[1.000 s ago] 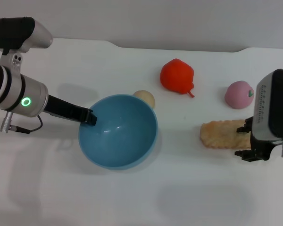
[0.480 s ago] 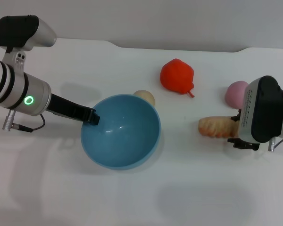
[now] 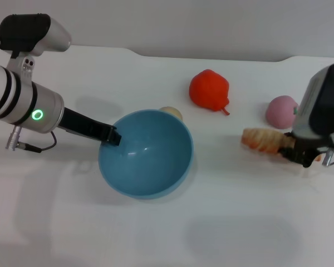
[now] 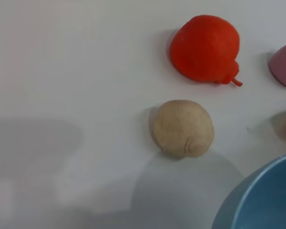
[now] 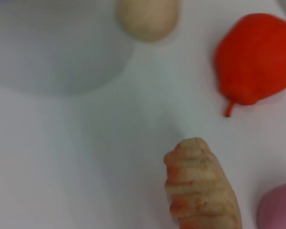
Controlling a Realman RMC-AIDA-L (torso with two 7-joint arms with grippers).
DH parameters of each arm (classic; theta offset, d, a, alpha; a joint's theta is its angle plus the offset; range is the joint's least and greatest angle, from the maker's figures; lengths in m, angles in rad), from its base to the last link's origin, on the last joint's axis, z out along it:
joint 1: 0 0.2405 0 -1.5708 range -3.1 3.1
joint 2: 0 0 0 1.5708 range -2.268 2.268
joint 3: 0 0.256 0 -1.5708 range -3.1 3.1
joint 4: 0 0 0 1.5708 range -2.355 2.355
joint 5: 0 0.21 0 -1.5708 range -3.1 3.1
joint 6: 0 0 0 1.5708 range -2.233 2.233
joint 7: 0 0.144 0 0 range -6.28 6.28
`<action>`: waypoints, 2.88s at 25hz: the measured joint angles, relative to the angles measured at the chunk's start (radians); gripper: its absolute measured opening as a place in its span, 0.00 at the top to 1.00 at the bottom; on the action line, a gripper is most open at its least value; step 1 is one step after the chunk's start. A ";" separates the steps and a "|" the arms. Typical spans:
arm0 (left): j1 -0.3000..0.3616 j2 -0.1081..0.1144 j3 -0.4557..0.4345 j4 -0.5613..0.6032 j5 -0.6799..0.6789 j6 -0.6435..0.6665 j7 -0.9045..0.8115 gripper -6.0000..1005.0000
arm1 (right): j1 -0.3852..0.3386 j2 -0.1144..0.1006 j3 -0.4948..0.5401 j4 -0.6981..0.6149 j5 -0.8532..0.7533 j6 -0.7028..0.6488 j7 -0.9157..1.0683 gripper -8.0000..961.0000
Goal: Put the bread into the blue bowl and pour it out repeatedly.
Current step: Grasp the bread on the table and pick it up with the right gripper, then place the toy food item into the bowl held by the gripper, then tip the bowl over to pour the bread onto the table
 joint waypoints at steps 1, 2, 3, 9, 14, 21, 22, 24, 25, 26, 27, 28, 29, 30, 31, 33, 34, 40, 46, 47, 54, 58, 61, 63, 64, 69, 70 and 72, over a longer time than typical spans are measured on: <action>-0.002 0.000 0.000 0.000 0.000 0.001 0.000 0.97 | -0.002 -0.001 0.024 -0.013 0.012 -0.019 0.013 0.64; -0.006 0.000 0.000 0.000 0.000 0.002 0.000 0.97 | -0.007 -0.001 0.048 -0.027 0.031 -0.035 0.013 0.64; -0.008 0.000 0.001 -0.001 0.000 0.003 0.000 0.97 | -0.012 -0.001 0.069 -0.038 0.052 -0.048 0.013 0.65; -0.031 0.000 0.044 -0.012 0.000 0.002 -0.006 0.97 | -0.061 0.001 0.240 -0.116 0.281 -0.160 -0.072 0.69; -0.090 0.000 0.106 -0.083 0.008 -0.005 -0.062 0.97 | -0.108 0.001 0.370 -0.160 0.673 -0.321 -0.249 0.73; -0.190 -0.008 0.223 -0.179 -0.003 -0.052 -0.109 0.97 | -0.140 0.000 0.361 -0.172 0.957 -0.424 -0.399 0.80; -0.199 -0.009 0.240 -0.180 -0.008 -0.064 -0.118 0.97 | -0.139 0.001 0.349 -0.166 0.959 -0.427 -0.406 0.80; -0.213 -0.009 0.262 -0.182 -0.023 -0.079 -0.126 0.97 | -0.134 0.001 0.310 -0.138 0.963 -0.426 -0.427 0.82; -0.216 -0.009 0.266 -0.183 -0.031 -0.085 -0.127 0.97 | -0.131 0.000 0.293 -0.121 0.963 -0.426 -0.442 0.82; -0.219 -0.009 0.270 -0.183 -0.044 -0.092 -0.128 0.97 | -0.130 0.000 0.277 -0.098 0.964 -0.425 -0.466 0.82; -0.222 -0.009 0.274 -0.183 -0.059 -0.099 -0.128 0.97 | -0.129 0.000 0.265 -0.075 0.965 -0.422 -0.490 0.82; -0.223 -0.009 0.274 -0.184 -0.072 -0.105 -0.128 0.97 | -0.129 0.002 0.256 -0.052 0.966 -0.421 -0.516 0.82; -0.223 -0.009 0.274 -0.184 -0.086 -0.109 -0.128 0.97 | -0.129 0.003 0.249 -0.027 0.968 -0.419 -0.534 0.82; -0.223 -0.008 0.273 -0.184 -0.097 -0.111 -0.128 0.97 | -0.128 0.004 0.242 0.001 0.971 -0.417 -0.555 0.82; -0.223 -0.007 0.271 -0.183 -0.108 -0.111 -0.127 0.97 | -0.126 0.004 0.236 0.035 0.975 -0.416 -0.576 0.83; -0.221 -0.007 0.268 -0.181 -0.117 -0.111 -0.125 0.97 | -0.122 0.002 0.232 0.085 0.980 -0.416 -0.602 0.83; -0.221 -0.007 0.267 -0.180 -0.118 -0.111 -0.125 0.97 | -0.120 0.002 0.231 0.106 0.980 -0.415 -0.613 0.83; -0.220 -0.003 0.265 -0.175 -0.121 -0.106 -0.126 0.97 | -0.141 -0.001 0.230 0.140 0.973 -0.415 -0.677 0.83; -0.224 -0.002 0.265 -0.174 -0.125 -0.106 -0.125 0.97 | -0.150 -0.007 0.238 0.132 0.969 -0.417 -0.679 0.70; -0.224 -0.002 0.264 -0.173 -0.126 -0.106 -0.125 0.97 | -0.152 -0.009 0.243 0.127 0.966 -0.419 -0.674 0.66; -0.226 -0.001 0.250 -0.162 -0.129 -0.114 -0.118 0.97 | -0.230 -0.002 0.341 -0.002 0.967 -0.428 -0.658 0.49; -0.228 -0.002 0.249 -0.159 -0.127 -0.157 -0.117 0.97 | -0.265 -0.001 0.478 -0.021 1.030 -0.433 -0.605 0.49; -0.228 -0.002 0.259 -0.164 -0.123 -0.236 -0.106 0.97 | -0.285 -0.002 0.586 -0.015 1.041 -0.445 -0.569 0.49; -0.228 -0.002 0.261 -0.167 -0.123 -0.297 -0.091 0.97 | -0.297 -0.002 0.649 -0.009 1.023 -0.448 -0.547 0.49; -0.227 -0.003 0.262 -0.167 -0.123 -0.333 -0.081 0.97 | -0.301 -0.003 0.685 -0.004 1.002 -0.449 -0.524 0.49; -0.210 -0.008 0.332 -0.166 -0.147 -0.558 -0.019 0.97 | -0.307 -0.008 0.838 0.011 0.821 -0.453 -0.363 0.49; -0.208 -0.007 0.354 -0.166 -0.148 -0.600 -0.016 0.97 | -0.307 -0.009 0.862 0.011 0.782 -0.453 -0.335 0.49; -0.206 -0.006 0.414 -0.173 -0.147 -0.714 -0.014 0.97 | -0.313 -0.009 0.892 0.011 0.720 -0.456 -0.301 0.50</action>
